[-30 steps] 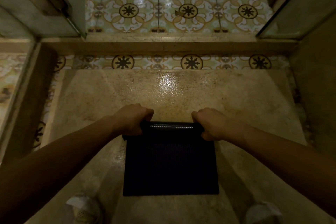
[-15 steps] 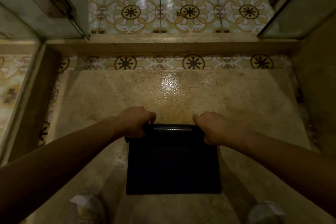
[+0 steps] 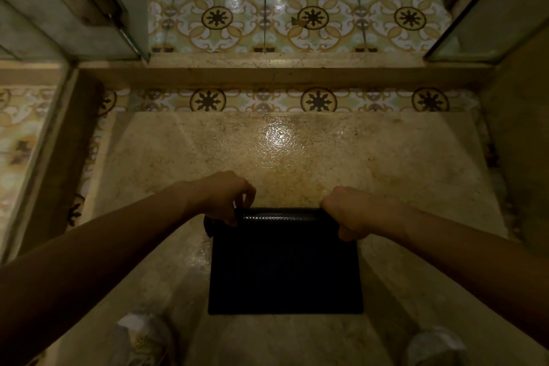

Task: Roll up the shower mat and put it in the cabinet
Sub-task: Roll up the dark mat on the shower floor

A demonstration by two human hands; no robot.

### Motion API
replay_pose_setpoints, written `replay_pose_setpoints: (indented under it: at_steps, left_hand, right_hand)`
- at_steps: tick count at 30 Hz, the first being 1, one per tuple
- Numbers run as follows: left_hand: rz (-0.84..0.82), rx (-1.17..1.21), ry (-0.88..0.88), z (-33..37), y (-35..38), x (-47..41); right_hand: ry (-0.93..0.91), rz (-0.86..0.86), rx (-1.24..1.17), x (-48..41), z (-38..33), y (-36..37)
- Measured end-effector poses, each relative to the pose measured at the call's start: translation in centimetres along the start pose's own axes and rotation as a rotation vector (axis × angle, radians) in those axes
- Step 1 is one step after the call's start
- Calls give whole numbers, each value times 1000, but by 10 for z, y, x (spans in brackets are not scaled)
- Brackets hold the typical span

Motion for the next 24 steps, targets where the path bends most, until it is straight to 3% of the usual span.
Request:
replay_pose_setpoints:
  at_steps: [7,15,24]
  left_hand:
    - [19,-85,2,7,3,0]
    - [-82,-9,-15,2,-4,0]
    - [-8,46,-50,3,21,7]
  right_hand:
    - [-21,132,-42,4,6,7]
    - [12,-17,-54,-2,6,-8]
    - [19,87,-97,2,11,3]
Point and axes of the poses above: each hand's wrist, its own x-axis away from the middle knuckle, its own y-axis out of the palm, z = x × y, the point moved 1 cm from there along -x, towards the middle knuckle, and after that the axes turned 14 degrees about z, right-handed, at the moved point
